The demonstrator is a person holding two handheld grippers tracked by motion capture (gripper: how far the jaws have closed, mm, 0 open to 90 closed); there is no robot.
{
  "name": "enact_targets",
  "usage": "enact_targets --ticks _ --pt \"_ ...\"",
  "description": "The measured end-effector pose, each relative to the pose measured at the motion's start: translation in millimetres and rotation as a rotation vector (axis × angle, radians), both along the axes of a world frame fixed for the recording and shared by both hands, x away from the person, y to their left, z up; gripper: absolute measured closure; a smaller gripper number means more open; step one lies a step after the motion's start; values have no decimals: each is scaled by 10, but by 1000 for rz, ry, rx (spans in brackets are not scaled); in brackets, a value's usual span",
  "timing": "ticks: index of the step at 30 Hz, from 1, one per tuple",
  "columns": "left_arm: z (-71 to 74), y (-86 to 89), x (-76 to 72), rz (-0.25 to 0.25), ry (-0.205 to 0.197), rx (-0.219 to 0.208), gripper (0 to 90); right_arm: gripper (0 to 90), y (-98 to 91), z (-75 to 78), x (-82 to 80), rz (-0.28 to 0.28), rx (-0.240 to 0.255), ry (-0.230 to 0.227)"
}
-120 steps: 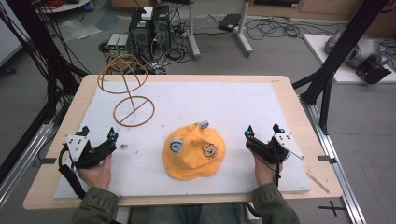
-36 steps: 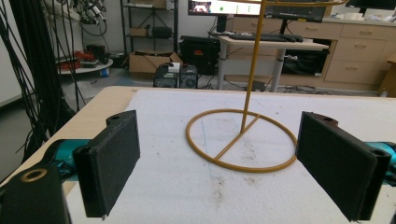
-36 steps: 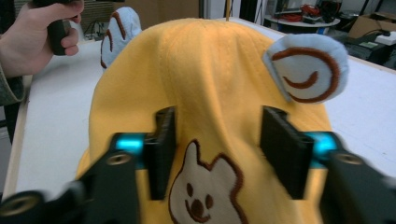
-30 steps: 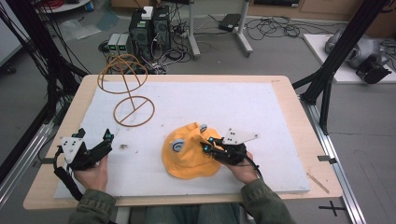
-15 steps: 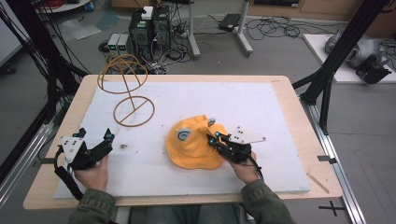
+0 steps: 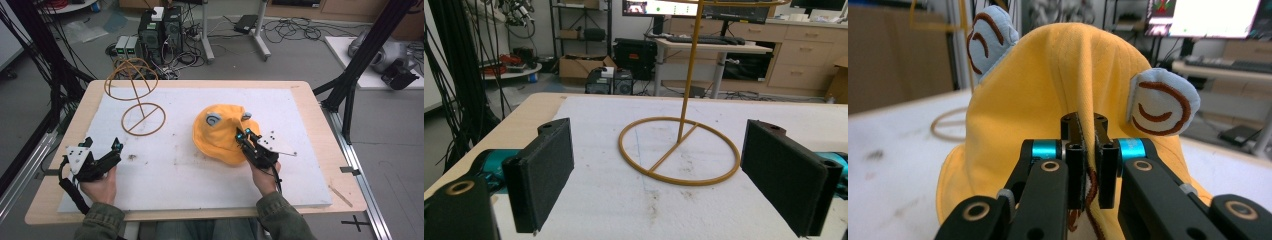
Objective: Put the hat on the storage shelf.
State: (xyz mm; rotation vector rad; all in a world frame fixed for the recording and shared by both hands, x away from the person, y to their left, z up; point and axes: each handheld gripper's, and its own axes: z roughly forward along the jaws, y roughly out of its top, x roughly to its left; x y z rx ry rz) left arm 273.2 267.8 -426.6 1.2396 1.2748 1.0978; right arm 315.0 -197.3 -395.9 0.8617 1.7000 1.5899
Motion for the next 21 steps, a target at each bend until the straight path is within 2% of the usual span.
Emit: enact_targets --ticks 4,5,6,7,10,14,18,19,21 --pt "0 -8 5 -2 4 -1 141 877 -14 110 16 -17 81 -61" --pt "-1 -14 12 -4 2 -2 141 877 -14 110 16 -17 81 -61" --pt "-3 -21 17 -5 2 -2 141 878 -19 139 22 -21 104 -84" --pt "-9 -32 29 -8 7 2 141 877 -24 199 32 -23 162 -113" --pt "-14 -37 41 -10 9 -1 141 877 -10 282 78 -2 220 -160" --pt "-12 -36 44 -11 9 -7 142 877 73 412 167 10 240 -196" --pt "-10 -29 42 -10 9 -17 142 877 151 509 237 16 260 -201" --pt "-9 -28 42 -9 9 -24 141 877 231 591 296 26 276 -194" --pt "-9 -24 39 -9 6 -33 141 877 313 653 350 40 275 -196"
